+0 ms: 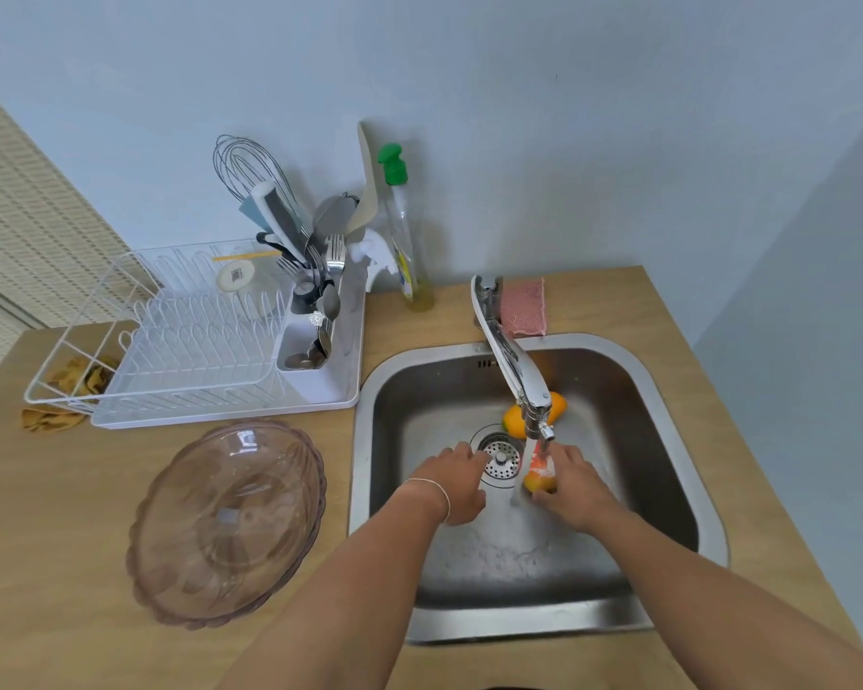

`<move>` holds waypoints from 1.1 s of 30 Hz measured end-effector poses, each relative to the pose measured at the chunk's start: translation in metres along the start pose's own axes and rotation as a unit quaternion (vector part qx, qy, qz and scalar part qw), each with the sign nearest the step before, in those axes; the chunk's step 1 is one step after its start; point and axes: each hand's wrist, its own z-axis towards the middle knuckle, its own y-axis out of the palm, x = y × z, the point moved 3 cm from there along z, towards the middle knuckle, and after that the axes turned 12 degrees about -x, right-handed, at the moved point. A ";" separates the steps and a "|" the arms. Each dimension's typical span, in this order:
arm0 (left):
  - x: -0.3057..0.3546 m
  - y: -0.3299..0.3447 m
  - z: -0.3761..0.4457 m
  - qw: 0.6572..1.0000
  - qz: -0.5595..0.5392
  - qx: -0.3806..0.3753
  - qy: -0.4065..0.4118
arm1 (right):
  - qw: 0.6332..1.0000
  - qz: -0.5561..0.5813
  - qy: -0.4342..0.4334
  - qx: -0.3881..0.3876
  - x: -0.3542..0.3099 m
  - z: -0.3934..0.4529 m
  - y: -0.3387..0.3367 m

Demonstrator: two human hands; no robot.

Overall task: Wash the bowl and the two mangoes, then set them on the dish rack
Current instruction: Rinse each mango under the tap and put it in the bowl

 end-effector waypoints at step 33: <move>0.020 -0.011 0.002 0.918 -0.386 0.083 0.048 | 0.898 0.415 0.121 -0.079 -0.037 -0.012 0.002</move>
